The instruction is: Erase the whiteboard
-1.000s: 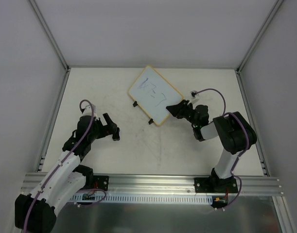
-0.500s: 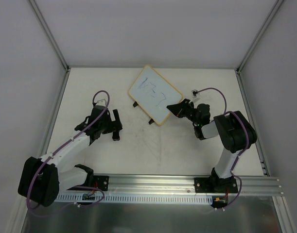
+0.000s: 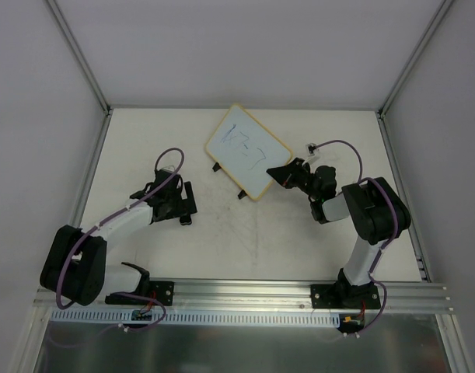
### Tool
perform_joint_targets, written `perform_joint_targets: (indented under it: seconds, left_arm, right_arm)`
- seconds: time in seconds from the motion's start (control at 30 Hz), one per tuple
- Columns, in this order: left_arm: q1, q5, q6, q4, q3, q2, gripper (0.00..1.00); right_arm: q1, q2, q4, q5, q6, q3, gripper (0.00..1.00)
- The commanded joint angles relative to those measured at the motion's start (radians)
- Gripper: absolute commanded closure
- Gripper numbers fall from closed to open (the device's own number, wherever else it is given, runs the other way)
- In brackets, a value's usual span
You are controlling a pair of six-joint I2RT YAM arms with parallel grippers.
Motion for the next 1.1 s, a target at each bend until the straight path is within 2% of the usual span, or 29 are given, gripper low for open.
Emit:
perform_joint_targets:
  seconds: [0.0, 0.07, 0.3, 0.8, 1.07]
  left_arm:
    - [-0.009, 0.007, -0.007, -0.015, 0.044, 0.030, 0.07]
    - [-0.012, 0.007, 0.008, -0.017, 0.058, 0.056, 0.11]
    - [-0.048, -0.024, 0.028, -0.037, 0.107, 0.135, 0.16]
    - [-0.079, -0.093, 0.054, -0.090, 0.159, 0.174, 0.34]
    - [-0.107, -0.120, 0.050, -0.110, 0.174, 0.194, 0.38]
  right_arm:
    - [-0.012, 0.013, 0.233, -0.002, -0.032, 0.029, 1.00]
    - [-0.012, 0.013, 0.233, -0.003, -0.034, 0.029, 1.00]
    - [-0.014, 0.019, 0.233, -0.006, -0.032, 0.030, 1.00]
    - [-0.021, 0.023, 0.233, -0.009, -0.031, 0.032, 1.00]
    - [-0.024, 0.022, 0.234, -0.015, -0.026, 0.032, 1.00]
